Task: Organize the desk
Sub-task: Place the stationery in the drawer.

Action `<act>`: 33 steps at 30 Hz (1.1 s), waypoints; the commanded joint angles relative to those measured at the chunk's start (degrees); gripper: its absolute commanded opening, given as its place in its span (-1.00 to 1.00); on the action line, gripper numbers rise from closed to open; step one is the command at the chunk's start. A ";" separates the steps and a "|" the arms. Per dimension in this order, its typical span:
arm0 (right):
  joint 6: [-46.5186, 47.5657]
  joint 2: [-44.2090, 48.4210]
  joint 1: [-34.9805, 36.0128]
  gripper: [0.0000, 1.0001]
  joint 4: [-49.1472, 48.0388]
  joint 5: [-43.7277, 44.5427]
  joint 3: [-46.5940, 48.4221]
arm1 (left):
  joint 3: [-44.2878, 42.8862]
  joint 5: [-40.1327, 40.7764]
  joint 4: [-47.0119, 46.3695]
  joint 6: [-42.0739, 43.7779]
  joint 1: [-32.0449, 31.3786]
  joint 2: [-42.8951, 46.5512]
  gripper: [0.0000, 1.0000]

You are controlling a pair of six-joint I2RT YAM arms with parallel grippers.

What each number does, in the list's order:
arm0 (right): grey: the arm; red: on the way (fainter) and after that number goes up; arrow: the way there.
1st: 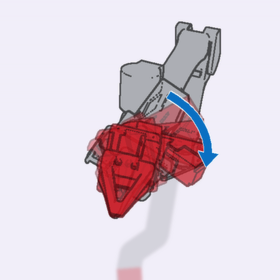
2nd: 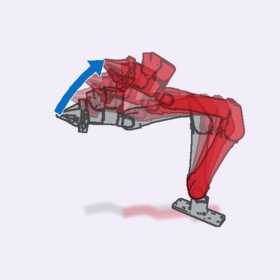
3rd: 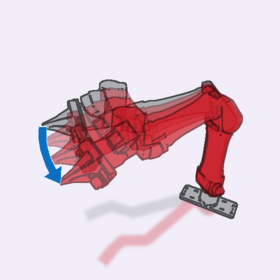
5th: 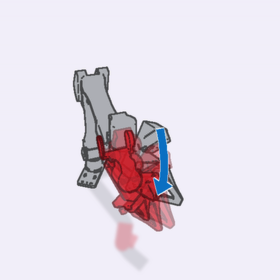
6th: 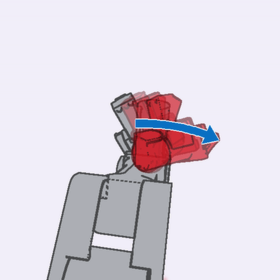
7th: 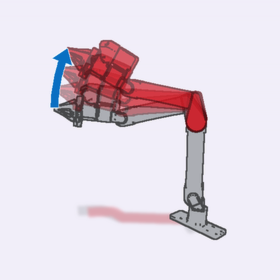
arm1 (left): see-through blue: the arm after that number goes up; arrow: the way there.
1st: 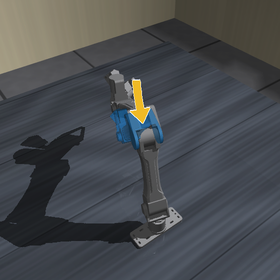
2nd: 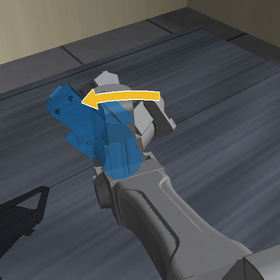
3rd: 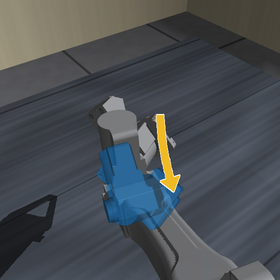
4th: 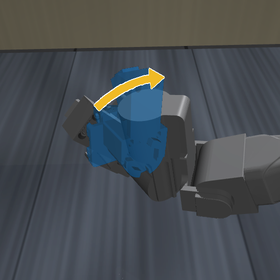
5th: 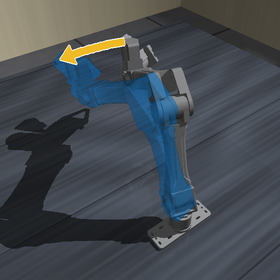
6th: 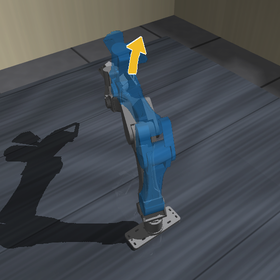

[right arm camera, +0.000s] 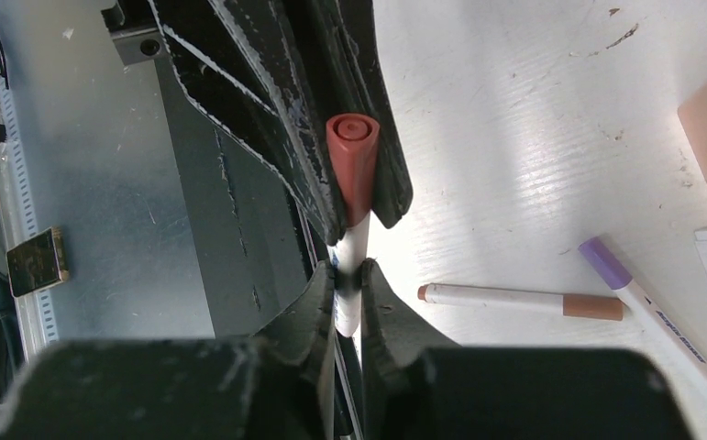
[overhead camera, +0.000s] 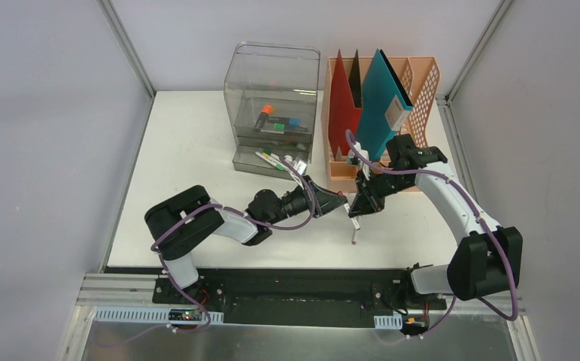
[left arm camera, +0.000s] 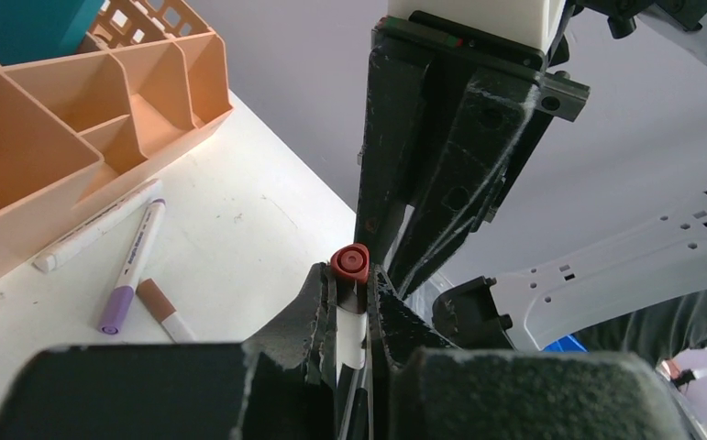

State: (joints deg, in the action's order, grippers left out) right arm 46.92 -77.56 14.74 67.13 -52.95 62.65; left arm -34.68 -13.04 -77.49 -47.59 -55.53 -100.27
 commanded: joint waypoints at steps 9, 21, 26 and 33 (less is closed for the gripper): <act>-1.07 3.64 0.64 -0.06 -5.04 1.75 -2.44 | 9.45 14.70 -3.79 0.79 0.22 7.54 -1.00; -1.06 5.40 0.64 -0.07 -6.18 6.82 -2.79 | 14.63 18.78 14.55 -13.10 14.21 17.43 -1.00; -1.14 5.81 0.64 -0.09 -6.48 7.48 -3.01 | 13.70 30.13 27.80 -19.84 15.92 22.27 -1.00; -1.56 6.28 0.66 -0.10 -7.36 8.10 -3.62 | 8.78 44.35 45.55 -27.05 17.01 26.41 -1.00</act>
State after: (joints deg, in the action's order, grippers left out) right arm 45.50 -73.10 15.16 61.56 -44.97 59.13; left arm -22.04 20.75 -42.02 -68.86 -39.62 -76.25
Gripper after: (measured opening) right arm 0.455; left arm 0.076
